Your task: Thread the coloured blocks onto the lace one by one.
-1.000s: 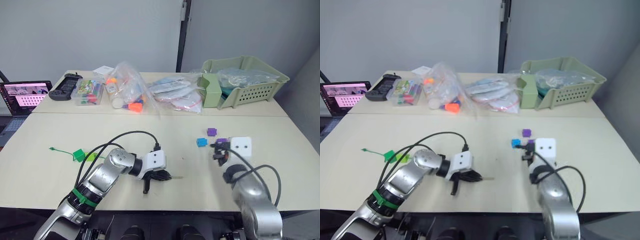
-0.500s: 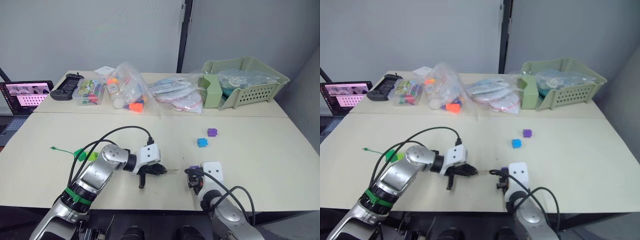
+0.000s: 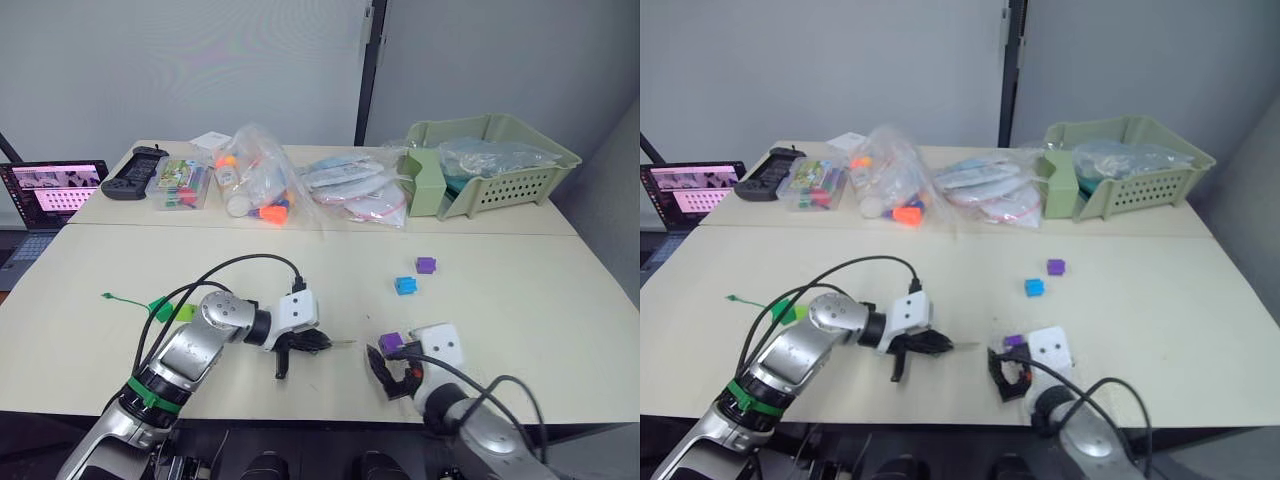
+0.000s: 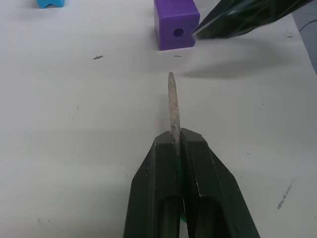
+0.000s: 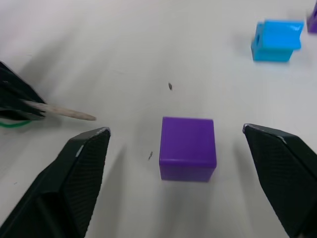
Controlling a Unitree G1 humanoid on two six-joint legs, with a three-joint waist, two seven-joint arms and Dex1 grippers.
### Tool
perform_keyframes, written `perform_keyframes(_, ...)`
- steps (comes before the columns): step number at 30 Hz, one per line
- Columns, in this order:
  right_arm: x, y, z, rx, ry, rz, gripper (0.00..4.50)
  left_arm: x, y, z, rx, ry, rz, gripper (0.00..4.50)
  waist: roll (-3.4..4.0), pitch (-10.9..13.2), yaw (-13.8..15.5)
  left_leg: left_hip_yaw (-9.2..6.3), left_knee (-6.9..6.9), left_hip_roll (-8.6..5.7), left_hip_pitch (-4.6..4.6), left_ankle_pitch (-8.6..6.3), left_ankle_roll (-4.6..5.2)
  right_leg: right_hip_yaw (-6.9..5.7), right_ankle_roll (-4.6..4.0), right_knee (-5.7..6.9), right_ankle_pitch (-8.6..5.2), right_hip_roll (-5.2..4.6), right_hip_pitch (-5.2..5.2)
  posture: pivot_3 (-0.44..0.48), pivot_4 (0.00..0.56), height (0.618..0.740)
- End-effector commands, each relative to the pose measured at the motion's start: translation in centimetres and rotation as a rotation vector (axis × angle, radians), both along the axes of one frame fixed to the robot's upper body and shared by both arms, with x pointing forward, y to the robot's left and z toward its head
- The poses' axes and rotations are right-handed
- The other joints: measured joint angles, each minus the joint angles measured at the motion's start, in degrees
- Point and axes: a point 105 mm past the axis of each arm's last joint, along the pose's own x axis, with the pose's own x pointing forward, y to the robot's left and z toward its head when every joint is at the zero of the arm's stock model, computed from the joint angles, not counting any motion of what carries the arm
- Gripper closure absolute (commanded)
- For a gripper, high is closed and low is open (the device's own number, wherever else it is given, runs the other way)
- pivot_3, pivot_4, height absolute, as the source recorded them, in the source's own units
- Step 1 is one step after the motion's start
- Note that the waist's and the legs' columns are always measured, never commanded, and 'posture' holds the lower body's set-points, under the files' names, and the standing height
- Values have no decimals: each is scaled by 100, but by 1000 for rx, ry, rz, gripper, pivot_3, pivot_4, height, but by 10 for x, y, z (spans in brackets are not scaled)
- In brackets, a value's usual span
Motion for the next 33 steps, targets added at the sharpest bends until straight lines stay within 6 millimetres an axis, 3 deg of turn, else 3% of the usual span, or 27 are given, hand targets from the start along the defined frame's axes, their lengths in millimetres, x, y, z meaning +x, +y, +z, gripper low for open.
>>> perform_keyframes(1,-5,4,26,-8,-63,202,25,-2,-2,10,-25,-27,-7,4500,-1,1,-1,0,-1,0,1,0,0,0,0,0,0,0,1,0,150,740)
perform_keyframes(4,-6,2,28,-76,-21,430,25,-1,-3,10,-25,-27,-6,4500,-2,1,-1,0,0,0,10,0,0,-2,0,-1,0,3,12,0,150,740)
perform_keyframes(11,23,-21,13,-390,101,878,25,-3,-4,11,-18,-26,-16,4500,-8,16,-5,5,-19,4,82,-2,3,-9,15,-40,-11,5,90,0,150,740)
perform_keyframes(16,45,-27,1,-533,79,1018,25,-8,-4,11,-12,-18,-20,4500,-8,16,7,6,-28,-1,69,-3,3,-5,5,-47,-6,0,82,0,150,740)
perform_keyframes(22,61,-30,-5,-549,75,1068,25,-9,-3,11,-8,-13,-14,4500,-8,17,27,3,-21,-2,69,-3,3,-5,5,-43,-5,-5,84,0,150,740)
perform_keyframes(25,61,-29,-5,-525,76,1082,799,-9,-3,11,-7,-11,-13,4500,-8,17,30,2,-21,-2,70,-3,3,-5,4,-41,-4,-5,84,0,150,740)
perform_keyframes(32,60,-24,-8,-479,63,1070,3201,-6,-8,15,-11,-22,-18,4500,-8,17,30,0,-21,-2,72,-3,3,-5,4,-38,-4,-5,84,0,150,740)
perform_keyframes(33,60,-23,-8,-475,60,1066,3345,-5,-10,16,-13,-25,-18,4500,-8,17,35,0,-21,-2,72,-3,3,-6,4,-38,-4,-5,85,0,150,740)
